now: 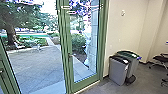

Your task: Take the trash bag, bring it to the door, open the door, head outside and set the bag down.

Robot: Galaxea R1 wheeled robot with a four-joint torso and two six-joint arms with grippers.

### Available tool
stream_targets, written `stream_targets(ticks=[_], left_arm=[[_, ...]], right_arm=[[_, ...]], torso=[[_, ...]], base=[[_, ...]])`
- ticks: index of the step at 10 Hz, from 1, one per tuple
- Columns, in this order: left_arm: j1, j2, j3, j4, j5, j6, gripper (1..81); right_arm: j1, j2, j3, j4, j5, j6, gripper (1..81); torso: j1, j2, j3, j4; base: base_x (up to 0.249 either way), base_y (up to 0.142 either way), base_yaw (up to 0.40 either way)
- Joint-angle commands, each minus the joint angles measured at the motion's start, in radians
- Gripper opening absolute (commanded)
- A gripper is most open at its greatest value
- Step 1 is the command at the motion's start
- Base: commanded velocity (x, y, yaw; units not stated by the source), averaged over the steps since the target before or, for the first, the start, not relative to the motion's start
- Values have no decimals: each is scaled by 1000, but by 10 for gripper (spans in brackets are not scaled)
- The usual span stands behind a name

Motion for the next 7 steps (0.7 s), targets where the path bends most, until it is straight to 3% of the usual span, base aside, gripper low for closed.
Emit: stream_targets(ticks=[1,4,7], left_arm=[[-69,1,2,11,49,6,10],[-67,1,2,11,49,6,10],[-69,1,3,11,48,6,10]], right_arm=[[56,5,5,-9,-51,-1,811],[54,5,5,-9,-51,-1,811],[53,6,5,-9,-51,-1,811]], torso=[[0,0,0,0],[0,0,0,0],[0,0,0,0]], base=[[117,-73,0],[122,-70,0],[123,0,0]])
